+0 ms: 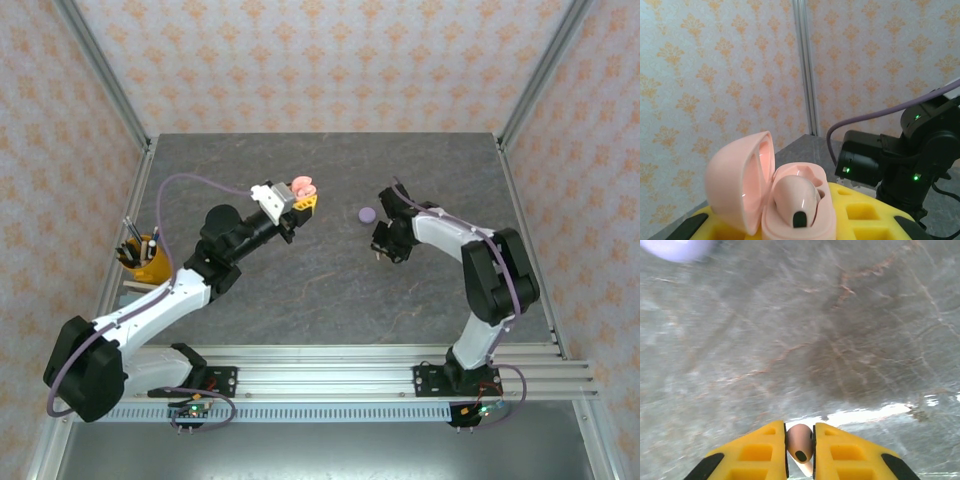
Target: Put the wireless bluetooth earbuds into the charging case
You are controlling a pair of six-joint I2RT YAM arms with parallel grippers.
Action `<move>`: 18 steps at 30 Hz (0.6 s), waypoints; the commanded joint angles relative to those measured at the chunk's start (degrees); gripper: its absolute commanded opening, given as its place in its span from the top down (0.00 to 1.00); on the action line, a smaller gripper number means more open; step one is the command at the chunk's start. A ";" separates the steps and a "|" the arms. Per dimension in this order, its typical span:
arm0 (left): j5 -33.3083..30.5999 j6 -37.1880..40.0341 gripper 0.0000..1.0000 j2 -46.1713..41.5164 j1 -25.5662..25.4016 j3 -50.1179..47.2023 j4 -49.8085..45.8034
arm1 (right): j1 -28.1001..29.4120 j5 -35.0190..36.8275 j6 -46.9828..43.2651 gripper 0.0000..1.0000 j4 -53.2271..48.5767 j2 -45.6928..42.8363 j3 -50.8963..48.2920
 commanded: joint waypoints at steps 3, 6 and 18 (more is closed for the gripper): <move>-1.07 0.11 1.00 1.17 -0.09 2.92 0.56 | 0.30 -2.67 -0.66 0.83 5.30 -6.84 -0.41; -1.66 0.58 1.00 1.48 -0.08 3.36 -0.02 | 0.32 -3.59 -1.06 0.83 7.30 -10.47 -0.06; -3.11 1.68 1.00 3.28 -0.04 6.09 -0.75 | 0.30 -7.44 -4.25 0.82 11.10 -20.85 11.80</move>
